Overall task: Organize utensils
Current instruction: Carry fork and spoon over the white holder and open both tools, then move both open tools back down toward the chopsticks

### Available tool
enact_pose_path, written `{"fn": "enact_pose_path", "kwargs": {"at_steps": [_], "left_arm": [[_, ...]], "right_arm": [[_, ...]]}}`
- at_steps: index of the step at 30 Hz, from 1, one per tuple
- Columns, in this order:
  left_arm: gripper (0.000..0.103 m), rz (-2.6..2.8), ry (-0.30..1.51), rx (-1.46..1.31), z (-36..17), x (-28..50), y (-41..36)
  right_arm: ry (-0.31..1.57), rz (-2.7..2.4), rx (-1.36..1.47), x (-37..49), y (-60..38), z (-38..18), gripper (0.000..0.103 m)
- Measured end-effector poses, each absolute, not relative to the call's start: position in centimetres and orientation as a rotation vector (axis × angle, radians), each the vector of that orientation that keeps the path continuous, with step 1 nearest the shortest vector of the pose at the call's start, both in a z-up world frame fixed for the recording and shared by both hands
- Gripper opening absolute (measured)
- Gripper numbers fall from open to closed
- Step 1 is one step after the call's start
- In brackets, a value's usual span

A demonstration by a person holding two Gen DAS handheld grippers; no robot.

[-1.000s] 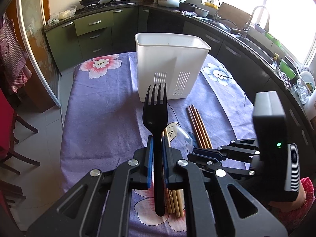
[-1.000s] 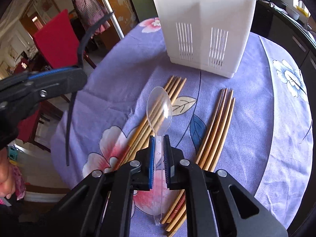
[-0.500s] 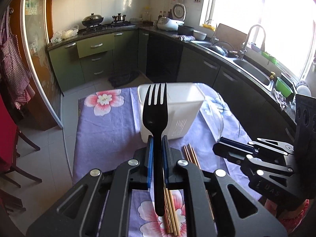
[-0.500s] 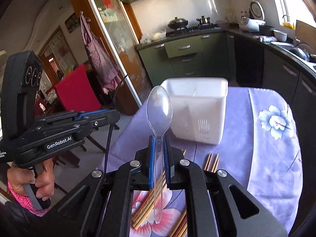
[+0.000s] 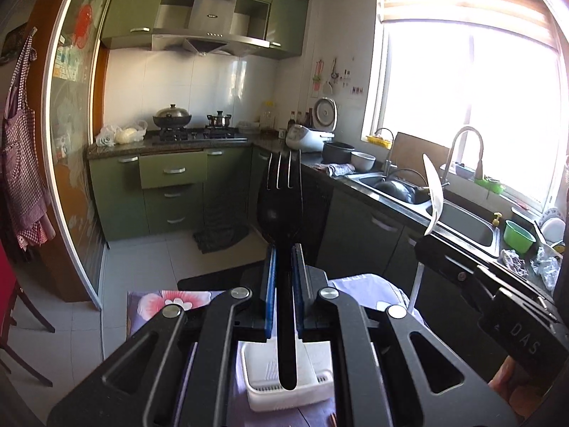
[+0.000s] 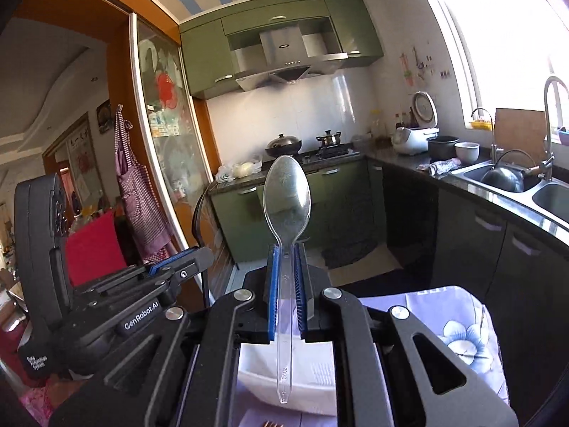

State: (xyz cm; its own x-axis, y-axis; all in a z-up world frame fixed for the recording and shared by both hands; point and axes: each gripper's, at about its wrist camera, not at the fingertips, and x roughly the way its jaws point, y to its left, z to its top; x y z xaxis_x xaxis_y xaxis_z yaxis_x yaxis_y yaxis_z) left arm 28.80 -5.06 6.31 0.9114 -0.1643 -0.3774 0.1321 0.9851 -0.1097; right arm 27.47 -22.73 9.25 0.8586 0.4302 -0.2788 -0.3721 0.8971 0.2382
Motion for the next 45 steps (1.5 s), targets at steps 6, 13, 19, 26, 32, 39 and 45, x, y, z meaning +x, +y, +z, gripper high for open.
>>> {"fn": "enact_pose_path", "kwargs": {"at_steps": [6, 13, 19, 26, 32, 39, 45], "left_arm": [[0.009, -0.140, 0.402, -0.061, 3.2, 32.0, -6.0], [0.009, -0.137, 0.481, -0.027, -0.7, 32.8, -6.2], [0.016, -0.137, 0.538, -0.009, -2.4, 32.9, -5.9], [0.029, -0.136, 0.550, 0.007, -2.4, 31.7, -6.0], [0.032, -0.126, 0.557, -0.007, -0.9, 30.1, -5.3], [0.040, -0.119, 0.728, -0.011, -2.8, 26.6, -4.5], [0.026, -0.154, 1.088, -0.056, -10.9, 24.9, -3.5]], "right_arm": [[0.328, 0.361, 0.112, 32.6, -20.8, 7.3, 0.009], [0.394, 0.345, 0.060, 33.6, -19.4, 1.3, 0.009], [0.438, 0.352, 0.039, 32.6, -19.2, -1.7, 0.009], [0.477, 0.357, 0.009, 31.2, -19.0, -3.3, 0.016], [0.516, 0.352, 0.027, 30.5, -19.5, -3.0, 0.028], [0.475, 0.361, 0.059, 25.0, -22.9, -0.9, 0.038], [0.555, 0.349, -0.001, 20.2, -25.4, -3.5, 0.038]]}}
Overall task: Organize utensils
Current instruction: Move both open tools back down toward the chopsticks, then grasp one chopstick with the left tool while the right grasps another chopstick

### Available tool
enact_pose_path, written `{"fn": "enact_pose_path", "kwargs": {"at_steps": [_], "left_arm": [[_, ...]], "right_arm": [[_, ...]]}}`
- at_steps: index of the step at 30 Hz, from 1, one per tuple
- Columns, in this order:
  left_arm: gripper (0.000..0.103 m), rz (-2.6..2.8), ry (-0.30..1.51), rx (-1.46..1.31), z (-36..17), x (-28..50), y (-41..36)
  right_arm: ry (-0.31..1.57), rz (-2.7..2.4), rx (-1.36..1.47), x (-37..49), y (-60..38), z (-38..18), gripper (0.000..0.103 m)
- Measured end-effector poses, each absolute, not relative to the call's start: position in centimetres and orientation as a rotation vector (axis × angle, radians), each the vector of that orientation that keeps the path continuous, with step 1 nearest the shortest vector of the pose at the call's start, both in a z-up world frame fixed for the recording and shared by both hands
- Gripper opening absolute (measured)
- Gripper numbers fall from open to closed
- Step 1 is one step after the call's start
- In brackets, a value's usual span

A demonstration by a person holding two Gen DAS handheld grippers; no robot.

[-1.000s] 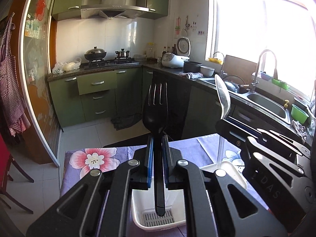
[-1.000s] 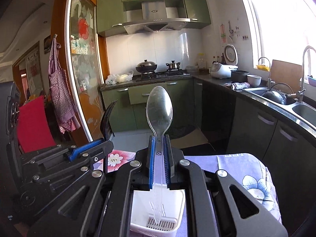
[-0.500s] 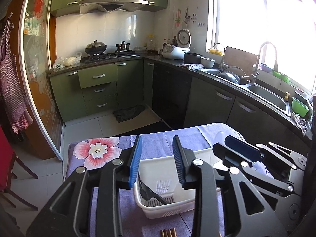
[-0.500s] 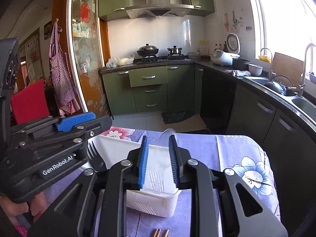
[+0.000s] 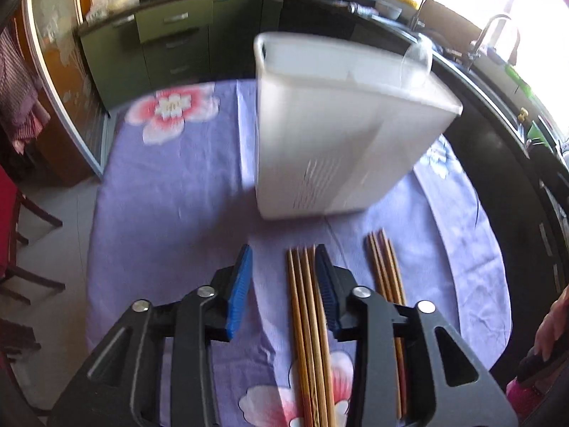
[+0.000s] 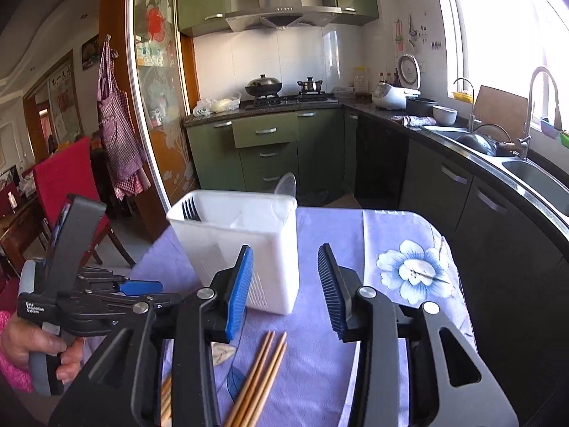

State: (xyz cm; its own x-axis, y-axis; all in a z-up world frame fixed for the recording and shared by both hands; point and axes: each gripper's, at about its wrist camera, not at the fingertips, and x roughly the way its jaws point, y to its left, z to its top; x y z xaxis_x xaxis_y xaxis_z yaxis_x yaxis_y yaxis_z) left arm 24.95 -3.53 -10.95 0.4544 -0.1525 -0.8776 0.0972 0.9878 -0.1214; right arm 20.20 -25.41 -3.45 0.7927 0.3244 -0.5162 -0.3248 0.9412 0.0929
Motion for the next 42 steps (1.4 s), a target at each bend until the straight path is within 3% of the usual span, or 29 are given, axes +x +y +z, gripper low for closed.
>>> {"fn": "enact_pose_path", "kwargs": {"at_steps": [2, 4, 10, 39, 42], "left_arm": [[0.017, -0.148, 1.148, -0.037, -12.9, 24.4, -3.6], [0.017, -0.134, 1.167, -0.010, -13.9, 23.8, -3.8], [0.017, -0.134, 1.206, 0.028, -15.0, 23.5, -4.9], [0.016, -0.143, 1.267, 0.095, -16.6, 24.0, -6.5], [0.009, -0.141, 1.272, 0.102, -16.6, 24.0, -6.3]], "right_arm": [[0.589, 0.349, -0.001, 19.0, -26.2, -4.8, 0.039], [0.625, 0.345, -0.007, 18.2, -26.8, -6.0, 0.043], [0.680, 0.329, 0.013, 17.0, -28.6, -8.5, 0.043], [0.766, 0.347, -0.015, 18.2, -27.5, -10.0, 0.046], [0.785, 0.357, -0.030, 18.5, -27.1, -10.5, 0.046]]}}
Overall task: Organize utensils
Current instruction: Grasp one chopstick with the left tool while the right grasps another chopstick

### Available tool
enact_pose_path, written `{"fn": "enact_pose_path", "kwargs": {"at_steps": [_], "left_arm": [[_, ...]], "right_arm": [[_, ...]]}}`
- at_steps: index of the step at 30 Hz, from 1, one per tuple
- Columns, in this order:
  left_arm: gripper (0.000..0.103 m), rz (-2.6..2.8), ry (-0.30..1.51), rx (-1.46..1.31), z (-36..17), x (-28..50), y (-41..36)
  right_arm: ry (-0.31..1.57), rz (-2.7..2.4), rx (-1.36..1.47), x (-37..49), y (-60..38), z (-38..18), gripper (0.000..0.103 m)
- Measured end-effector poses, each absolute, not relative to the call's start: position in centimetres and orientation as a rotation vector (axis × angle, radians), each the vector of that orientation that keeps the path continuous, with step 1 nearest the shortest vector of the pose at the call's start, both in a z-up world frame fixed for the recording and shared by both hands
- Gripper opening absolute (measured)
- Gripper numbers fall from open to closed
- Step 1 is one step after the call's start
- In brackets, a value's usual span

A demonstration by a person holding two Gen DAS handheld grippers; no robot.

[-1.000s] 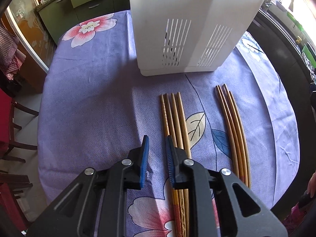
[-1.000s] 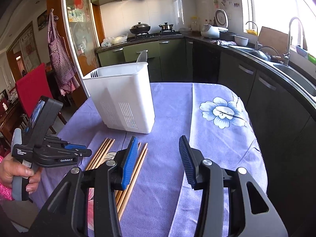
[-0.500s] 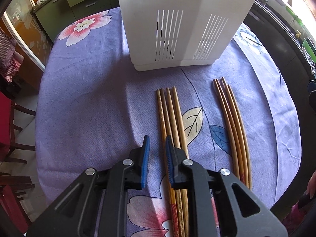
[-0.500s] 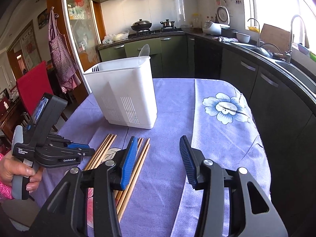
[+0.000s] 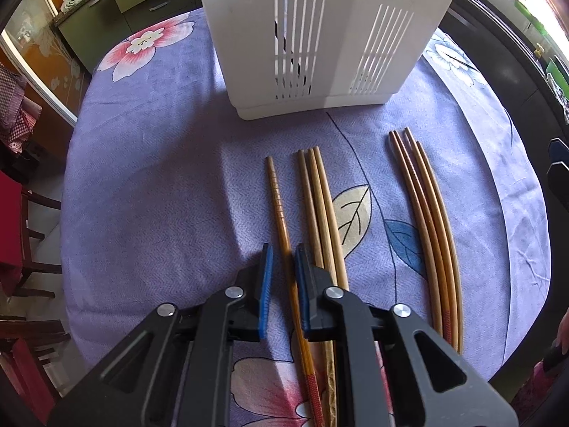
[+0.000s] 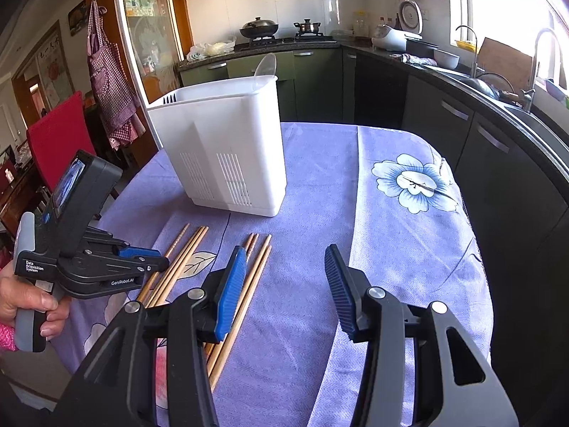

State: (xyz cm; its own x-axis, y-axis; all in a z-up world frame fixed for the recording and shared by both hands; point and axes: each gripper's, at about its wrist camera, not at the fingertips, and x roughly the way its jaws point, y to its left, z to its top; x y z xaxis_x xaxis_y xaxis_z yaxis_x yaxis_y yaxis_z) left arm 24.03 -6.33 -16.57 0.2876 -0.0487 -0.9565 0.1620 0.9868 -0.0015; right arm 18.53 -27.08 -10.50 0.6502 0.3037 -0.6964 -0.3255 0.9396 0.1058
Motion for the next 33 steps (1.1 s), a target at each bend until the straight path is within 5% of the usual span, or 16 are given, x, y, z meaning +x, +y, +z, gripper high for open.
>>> {"fn": "enact_pose_path", "kwargs": {"at_steps": [7, 12, 33], "left_arm": [[0.008, -0.144, 1.268, 0.098, -16.7, 24.0, -5.2], [0.008, -0.145, 1.260, 0.093, -16.7, 24.2, -4.5], [0.009, -0.171, 1.244, 0.100, -16.5, 23.7, -4.7]], "right_arm": [[1.011, 0.415, -0.046, 22.6, -25.2, -14.2, 0.045], [1.162, 0.427, -0.049, 24.9, -23.8, -17.1, 0.030], [1.210, 0.391, -0.116, 24.6, -21.2, -17.7, 0.025]]}}
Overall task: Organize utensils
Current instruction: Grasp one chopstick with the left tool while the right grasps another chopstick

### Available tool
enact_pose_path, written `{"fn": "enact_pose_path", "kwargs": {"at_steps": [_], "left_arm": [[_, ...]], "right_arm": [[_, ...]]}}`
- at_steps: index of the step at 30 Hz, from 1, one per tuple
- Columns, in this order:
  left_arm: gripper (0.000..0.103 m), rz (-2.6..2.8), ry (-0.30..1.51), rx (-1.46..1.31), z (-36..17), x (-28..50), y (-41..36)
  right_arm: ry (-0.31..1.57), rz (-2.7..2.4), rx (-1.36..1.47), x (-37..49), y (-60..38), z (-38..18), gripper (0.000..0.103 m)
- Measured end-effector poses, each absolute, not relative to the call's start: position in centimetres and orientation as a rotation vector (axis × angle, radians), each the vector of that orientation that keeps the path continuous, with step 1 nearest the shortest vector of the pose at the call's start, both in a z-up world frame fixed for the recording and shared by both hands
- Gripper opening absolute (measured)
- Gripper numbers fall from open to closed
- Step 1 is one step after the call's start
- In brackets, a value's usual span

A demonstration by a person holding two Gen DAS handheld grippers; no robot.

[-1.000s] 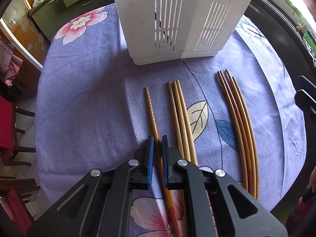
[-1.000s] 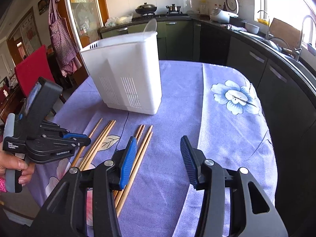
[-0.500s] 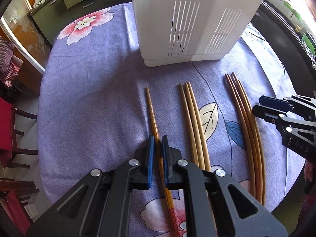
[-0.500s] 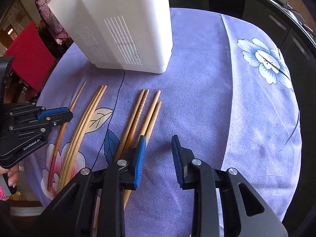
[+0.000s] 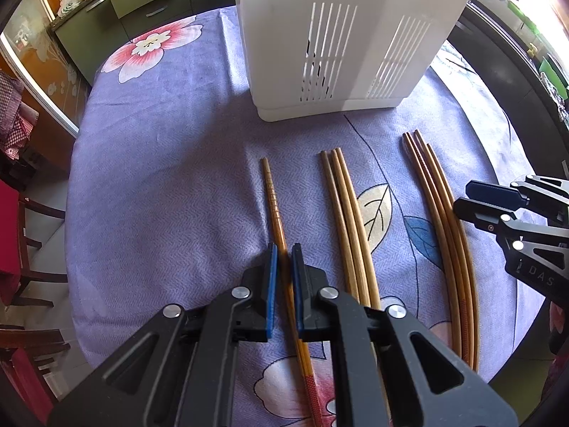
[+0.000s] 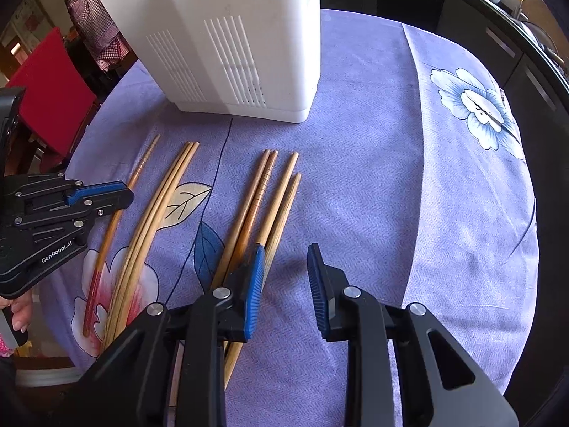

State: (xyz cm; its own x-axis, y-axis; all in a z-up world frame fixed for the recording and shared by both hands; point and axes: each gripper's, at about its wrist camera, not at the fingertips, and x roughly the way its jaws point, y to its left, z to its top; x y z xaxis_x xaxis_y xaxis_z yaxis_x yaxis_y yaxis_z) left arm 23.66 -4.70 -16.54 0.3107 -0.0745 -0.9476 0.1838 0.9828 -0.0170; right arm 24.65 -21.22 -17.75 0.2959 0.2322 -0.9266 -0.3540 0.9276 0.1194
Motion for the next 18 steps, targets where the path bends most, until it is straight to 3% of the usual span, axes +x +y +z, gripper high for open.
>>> {"fn": "enact_pose_path", "kwargs": {"at_steps": [2, 18], "left_arm": [[0.009, -0.168, 1.245, 0.105, -16.5, 23.8, -4.8], [0.009, -0.174, 1.255, 0.124, -16.5, 23.9, -4.9]], "right_arm": [[1.207, 0.401, -0.130, 24.7, -20.5, -17.7, 0.021], [1.237, 0.402, -0.130, 25.1, -19.5, -18.4, 0.017]]}}
